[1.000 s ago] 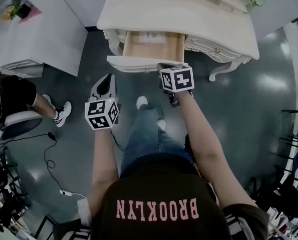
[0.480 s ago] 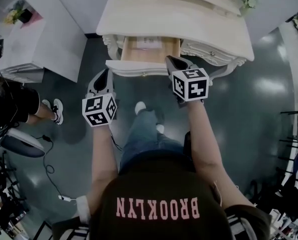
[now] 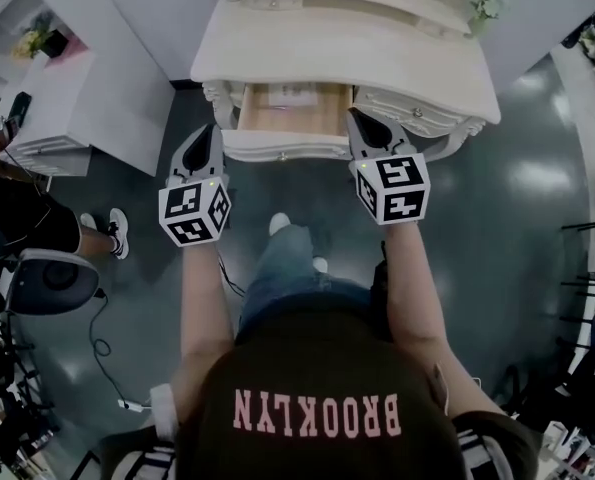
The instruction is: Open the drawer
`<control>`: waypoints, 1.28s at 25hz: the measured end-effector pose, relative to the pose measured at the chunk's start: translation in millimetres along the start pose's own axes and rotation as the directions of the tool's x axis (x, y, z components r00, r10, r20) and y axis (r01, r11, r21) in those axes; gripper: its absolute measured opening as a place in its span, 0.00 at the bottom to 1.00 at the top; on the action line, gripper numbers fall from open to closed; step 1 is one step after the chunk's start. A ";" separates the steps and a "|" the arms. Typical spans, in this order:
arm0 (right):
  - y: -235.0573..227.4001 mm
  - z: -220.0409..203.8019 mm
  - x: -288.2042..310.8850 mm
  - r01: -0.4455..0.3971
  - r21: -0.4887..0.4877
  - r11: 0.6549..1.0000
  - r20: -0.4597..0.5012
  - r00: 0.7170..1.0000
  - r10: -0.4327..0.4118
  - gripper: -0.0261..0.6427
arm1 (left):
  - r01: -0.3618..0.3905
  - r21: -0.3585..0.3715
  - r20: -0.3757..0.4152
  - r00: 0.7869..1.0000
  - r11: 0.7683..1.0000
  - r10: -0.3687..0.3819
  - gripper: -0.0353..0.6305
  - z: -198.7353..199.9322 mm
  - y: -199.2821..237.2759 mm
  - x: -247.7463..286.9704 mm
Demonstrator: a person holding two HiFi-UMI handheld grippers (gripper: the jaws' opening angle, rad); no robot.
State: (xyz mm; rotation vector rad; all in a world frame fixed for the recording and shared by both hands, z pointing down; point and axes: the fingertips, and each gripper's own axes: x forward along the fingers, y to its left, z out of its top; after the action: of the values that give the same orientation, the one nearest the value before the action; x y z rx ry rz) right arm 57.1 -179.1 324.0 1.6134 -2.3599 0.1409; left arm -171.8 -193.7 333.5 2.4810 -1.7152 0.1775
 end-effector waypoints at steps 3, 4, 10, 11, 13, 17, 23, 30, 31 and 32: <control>-10.2 14.0 -12.2 0.016 0.010 1.000 0.077 0.997 -0.017 0.03 | 0.008 0.016 0.034 0.999 1.000 -0.009 0.06 15.2 -7.1 3.0; -14.1 19.0 -15.8 0.019 0.020 1.000 0.105 0.994 -0.021 0.03 | 0.011 0.022 0.046 0.999 1.000 -0.012 0.06 20.2 -9.8 4.0; -35.6 37.0 -32.4 0.044 0.060 0.997 0.208 0.977 -0.056 0.03 | 0.035 0.078 0.108 0.993 0.996 -0.044 0.06 44.5 -25.1 9.8; -37.4 38.9 -34.1 0.051 0.055 0.997 0.217 0.974 -0.062 0.03 | 0.038 0.084 0.116 0.992 0.996 -0.048 0.06 47.5 -26.4 10.3; -40.7 42.6 -37.3 0.068 0.034 0.997 0.229 0.971 -0.074 0.03 | 0.044 0.099 0.128 0.990 0.994 -0.056 0.06 52.8 -29.0 11.5; -48.2 53.5 -44.6 0.108 -0.005 0.994 0.254 0.962 -0.103 0.03 | 0.049 0.148 0.135 0.988 0.988 -0.069 0.06 60.4 -34.1 13.4; -57.7 64.2 -51.5 0.136 0.007 0.991 0.290 0.948 -0.132 0.03 | 0.056 0.163 0.167 0.982 0.985 -0.083 0.06 77.4 -36.1 12.7; -56.3 66.3 -53.8 0.145 -0.002 0.989 0.295 0.946 -0.138 0.03 | 0.049 0.169 0.185 0.979 0.984 -0.081 0.06 89.6 -34.7 10.3; -55.8 67.4 -54.9 0.147 -0.003 0.989 0.297 0.945 -0.139 0.03 | 0.050 0.171 0.187 0.979 0.984 -0.082 0.06 90.7 -35.1 9.6; -54.9 68.7 -56.0 0.148 -0.004 0.989 0.300 0.944 -0.140 0.03 | 0.051 0.173 0.188 0.979 0.984 -0.083 0.06 91.8 -35.3 8.7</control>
State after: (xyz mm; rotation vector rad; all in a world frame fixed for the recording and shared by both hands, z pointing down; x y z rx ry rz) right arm 115.0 -165.4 238.4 1.9037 -2.4299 -0.1772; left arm -133.1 -204.5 243.4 2.7571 -1.7509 0.0770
